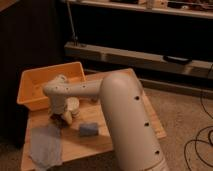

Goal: Place grapes in tray

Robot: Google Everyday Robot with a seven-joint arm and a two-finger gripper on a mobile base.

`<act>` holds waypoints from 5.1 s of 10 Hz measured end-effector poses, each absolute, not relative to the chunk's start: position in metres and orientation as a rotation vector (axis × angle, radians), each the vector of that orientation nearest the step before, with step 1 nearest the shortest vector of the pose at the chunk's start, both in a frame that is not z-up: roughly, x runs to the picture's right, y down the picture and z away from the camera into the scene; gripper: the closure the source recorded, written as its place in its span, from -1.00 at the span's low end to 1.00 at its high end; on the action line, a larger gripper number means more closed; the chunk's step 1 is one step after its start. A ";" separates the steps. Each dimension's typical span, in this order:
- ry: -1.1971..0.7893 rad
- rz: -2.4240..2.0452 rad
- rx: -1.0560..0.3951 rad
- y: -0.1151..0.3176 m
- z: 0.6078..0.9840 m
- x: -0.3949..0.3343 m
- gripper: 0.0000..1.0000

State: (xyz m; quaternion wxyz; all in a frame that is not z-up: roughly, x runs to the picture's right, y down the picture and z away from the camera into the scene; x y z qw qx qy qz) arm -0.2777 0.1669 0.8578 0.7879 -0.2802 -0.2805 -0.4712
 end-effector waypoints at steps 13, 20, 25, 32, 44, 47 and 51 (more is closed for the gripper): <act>-0.509 -1.035 -0.680 0.173 0.859 -0.267 -0.60; -0.483 -1.045 -0.712 0.182 0.864 -0.268 -0.48; -0.503 -1.021 -0.704 0.182 0.861 -0.270 -0.02; -0.496 -1.025 -0.705 0.178 0.860 -0.266 -0.02; -0.487 -1.077 -0.546 0.122 0.780 -0.287 -0.53; -0.480 -1.103 -0.474 0.075 0.718 -0.300 -0.60; -0.485 -1.113 -0.447 0.044 0.684 -0.302 -0.60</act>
